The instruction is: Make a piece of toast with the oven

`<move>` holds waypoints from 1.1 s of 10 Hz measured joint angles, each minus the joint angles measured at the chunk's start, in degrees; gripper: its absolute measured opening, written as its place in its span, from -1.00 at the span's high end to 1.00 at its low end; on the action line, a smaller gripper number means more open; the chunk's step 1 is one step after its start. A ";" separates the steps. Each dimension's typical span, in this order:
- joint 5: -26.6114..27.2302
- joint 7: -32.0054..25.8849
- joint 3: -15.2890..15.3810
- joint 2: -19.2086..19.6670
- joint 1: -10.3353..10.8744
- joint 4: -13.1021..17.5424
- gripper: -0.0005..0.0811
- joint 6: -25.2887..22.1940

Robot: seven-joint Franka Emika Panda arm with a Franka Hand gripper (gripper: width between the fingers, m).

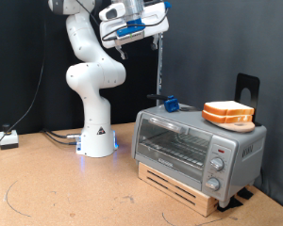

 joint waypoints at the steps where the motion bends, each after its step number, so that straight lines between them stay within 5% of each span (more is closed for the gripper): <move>1: -0.81 -7.19 -1.75 0.29 1.25 -0.23 -0.99 0.93; 2: -1.42 -12.71 -2.55 1.05 2.42 -0.44 -0.99 2.04; 5: 2.91 -13.65 -3.75 1.07 2.74 -0.70 -0.99 1.90; 9: 3.80 -21.70 -5.43 5.06 3.84 -4.35 -0.99 11.46; 11: 6.12 -24.79 -6.38 4.74 4.37 -4.30 -0.99 9.68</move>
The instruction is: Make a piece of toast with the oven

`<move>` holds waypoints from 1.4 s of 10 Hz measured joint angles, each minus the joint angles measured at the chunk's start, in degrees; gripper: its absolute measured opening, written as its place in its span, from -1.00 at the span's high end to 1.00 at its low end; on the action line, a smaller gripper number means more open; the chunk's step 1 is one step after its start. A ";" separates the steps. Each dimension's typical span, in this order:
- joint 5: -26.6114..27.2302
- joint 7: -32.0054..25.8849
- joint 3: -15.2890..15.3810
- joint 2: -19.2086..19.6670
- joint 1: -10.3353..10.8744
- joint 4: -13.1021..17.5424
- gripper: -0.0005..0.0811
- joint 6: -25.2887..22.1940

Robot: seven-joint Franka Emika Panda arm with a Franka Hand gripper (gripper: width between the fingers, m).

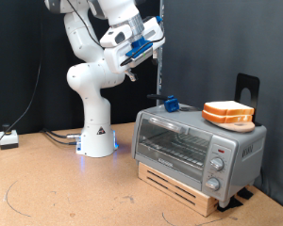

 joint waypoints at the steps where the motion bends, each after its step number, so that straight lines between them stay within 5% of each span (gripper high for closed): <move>1: 1.49 -3.23 -1.30 -0.10 0.58 -0.09 -0.99 -0.98; 9: 1.10 -4.00 -2.83 2.40 -0.79 -5.45 -0.99 3.54; 11: 2.30 -8.67 -3.77 2.43 -0.18 -5.86 -0.99 3.41; 14: 2.07 -9.85 -3.72 4.33 -0.17 -9.91 -0.99 8.53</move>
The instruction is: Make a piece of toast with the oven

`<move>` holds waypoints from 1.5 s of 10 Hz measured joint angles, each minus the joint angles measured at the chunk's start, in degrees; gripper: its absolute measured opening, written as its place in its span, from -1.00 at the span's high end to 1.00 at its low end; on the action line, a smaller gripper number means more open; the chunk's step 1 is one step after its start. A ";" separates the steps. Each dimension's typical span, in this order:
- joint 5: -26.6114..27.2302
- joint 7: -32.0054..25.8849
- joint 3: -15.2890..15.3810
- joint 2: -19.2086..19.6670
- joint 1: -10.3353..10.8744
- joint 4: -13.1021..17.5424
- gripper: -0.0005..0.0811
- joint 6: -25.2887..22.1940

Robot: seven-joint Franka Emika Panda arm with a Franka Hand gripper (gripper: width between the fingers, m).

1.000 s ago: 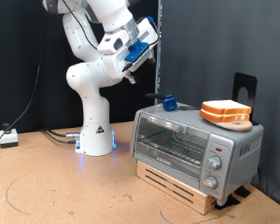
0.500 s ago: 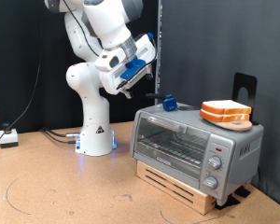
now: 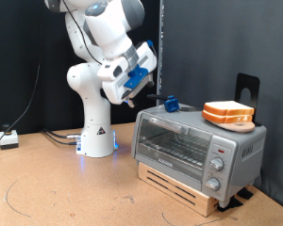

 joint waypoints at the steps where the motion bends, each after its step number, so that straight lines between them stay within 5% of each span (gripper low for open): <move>1: -0.26 0.00 0.07 1.23 0.00 -1.33 -0.99 1.86; 10: 2.39 -3.38 0.49 8.86 3.91 -6.45 -0.99 13.71; 15: -0.96 -3.10 -0.48 10.53 0.74 -5.63 -0.99 15.83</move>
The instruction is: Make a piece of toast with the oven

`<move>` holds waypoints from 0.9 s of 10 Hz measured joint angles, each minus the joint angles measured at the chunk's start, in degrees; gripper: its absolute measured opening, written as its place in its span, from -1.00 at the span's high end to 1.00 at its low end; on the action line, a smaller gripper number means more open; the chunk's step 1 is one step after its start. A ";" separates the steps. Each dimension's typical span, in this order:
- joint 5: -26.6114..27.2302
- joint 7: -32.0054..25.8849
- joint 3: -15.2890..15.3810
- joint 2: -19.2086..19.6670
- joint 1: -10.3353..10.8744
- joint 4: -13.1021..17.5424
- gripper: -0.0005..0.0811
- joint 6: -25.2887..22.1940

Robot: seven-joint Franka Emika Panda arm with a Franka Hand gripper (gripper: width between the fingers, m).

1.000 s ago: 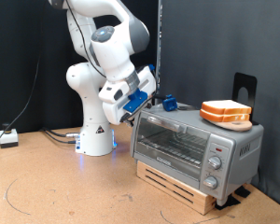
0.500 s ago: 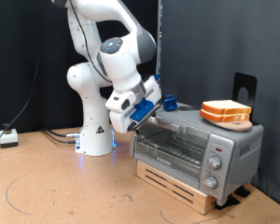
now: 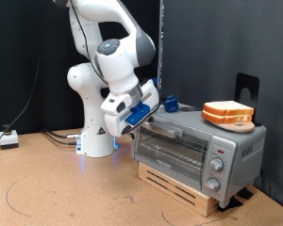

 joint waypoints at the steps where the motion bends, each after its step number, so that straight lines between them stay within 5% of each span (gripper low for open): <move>1: -0.65 -0.07 -0.34 0.98 -0.77 0.50 -0.99 0.73; 9: 1.66 -6.18 -4.34 15.48 -1.46 8.03 -0.99 6.09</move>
